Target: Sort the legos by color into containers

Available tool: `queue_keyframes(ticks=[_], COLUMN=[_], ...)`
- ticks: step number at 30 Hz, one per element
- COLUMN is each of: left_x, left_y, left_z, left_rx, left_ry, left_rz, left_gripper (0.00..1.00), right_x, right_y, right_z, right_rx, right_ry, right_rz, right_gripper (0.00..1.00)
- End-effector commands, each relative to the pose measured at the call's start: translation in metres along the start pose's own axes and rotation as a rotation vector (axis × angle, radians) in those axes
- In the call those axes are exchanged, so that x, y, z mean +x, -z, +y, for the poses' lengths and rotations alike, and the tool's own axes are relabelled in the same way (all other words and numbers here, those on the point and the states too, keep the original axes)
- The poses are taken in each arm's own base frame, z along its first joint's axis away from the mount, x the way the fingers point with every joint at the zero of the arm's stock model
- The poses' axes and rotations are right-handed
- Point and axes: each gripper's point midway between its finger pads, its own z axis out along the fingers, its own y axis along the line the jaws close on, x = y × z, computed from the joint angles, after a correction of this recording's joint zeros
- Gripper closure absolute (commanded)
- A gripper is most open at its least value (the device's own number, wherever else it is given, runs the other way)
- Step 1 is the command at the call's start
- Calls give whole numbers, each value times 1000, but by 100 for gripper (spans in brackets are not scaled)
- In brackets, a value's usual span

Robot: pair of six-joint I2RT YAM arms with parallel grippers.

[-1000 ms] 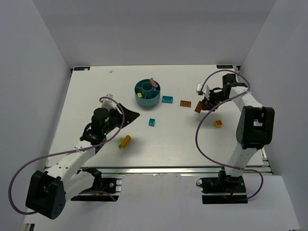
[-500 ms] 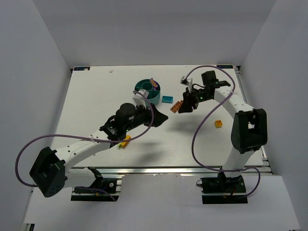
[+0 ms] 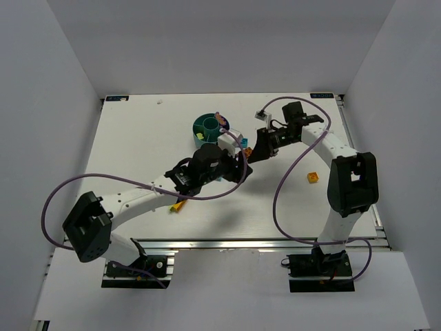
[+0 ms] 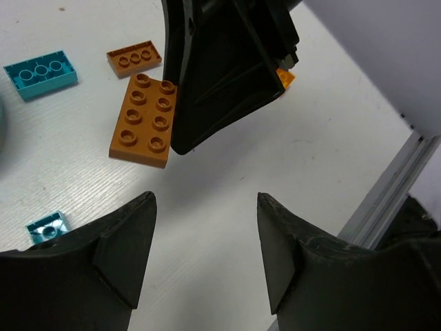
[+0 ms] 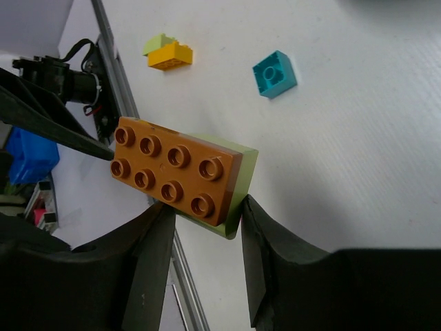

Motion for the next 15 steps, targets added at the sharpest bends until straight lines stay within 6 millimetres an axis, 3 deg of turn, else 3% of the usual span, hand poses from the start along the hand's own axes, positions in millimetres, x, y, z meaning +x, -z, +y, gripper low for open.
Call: queue_keyframes(ticks=[1,8,15], left_x=[-11,-18,-24], left_y=[-1,-3,11], left_z=[1,13,20], left_rx=[-31,-100,-135], left_ry=[-119,-233,-299], left_rz=[8,61,96], left_gripper=[30,31,31], right_x=[-9,-3,-6], right_y=[5,5,7], right_z=[31,37,40], right_rx=[-76,-94,-107], right_ry=[10,40,58], right_rz=[-17,12,19], right_gripper=[100,100,100])
